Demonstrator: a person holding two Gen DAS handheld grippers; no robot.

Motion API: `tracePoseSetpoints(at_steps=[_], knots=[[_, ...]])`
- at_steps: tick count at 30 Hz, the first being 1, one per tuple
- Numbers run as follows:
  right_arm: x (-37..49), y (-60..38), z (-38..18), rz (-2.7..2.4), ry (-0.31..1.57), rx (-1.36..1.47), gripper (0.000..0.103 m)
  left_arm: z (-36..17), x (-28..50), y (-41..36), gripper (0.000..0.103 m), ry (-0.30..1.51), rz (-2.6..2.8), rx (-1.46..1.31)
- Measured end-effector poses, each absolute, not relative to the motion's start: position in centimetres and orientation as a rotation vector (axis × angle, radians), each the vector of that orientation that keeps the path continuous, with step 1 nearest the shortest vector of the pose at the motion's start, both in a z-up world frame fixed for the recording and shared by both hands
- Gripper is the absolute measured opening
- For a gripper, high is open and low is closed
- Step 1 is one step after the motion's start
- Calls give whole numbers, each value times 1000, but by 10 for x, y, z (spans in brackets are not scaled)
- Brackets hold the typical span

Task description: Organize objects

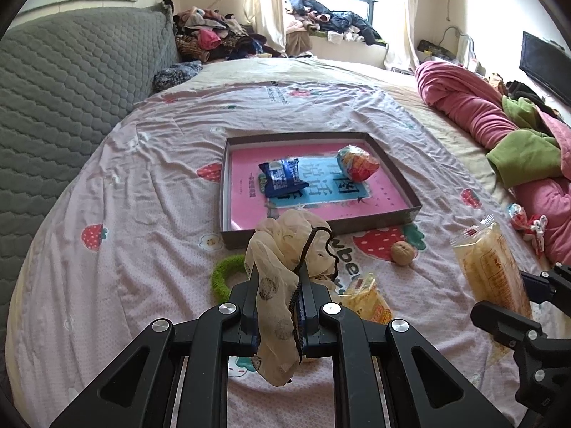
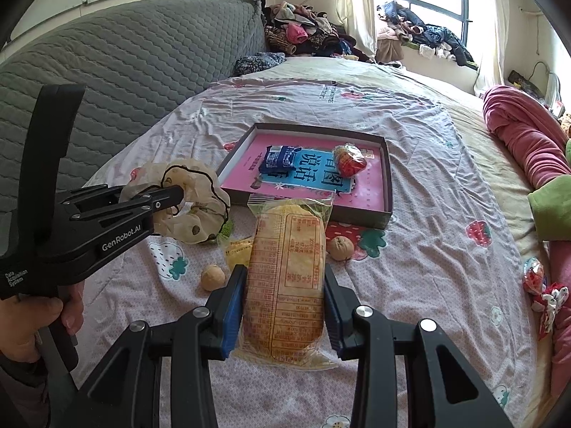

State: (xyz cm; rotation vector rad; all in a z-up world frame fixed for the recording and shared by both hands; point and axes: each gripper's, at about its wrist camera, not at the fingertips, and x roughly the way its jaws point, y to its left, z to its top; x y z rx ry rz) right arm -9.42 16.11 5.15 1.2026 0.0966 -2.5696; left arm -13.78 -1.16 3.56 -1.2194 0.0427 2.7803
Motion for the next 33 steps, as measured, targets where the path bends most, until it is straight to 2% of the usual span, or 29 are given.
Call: tracePoseSetpoints(at_steps=[19,33], knots=[[-131,144,16,-2523,104,1276,40,-13,-173,-35,15,0,2757,-1316],[-161,138,6,-2507,95,1286,40,-16,-203,-40,15,-4,2766,-1312]])
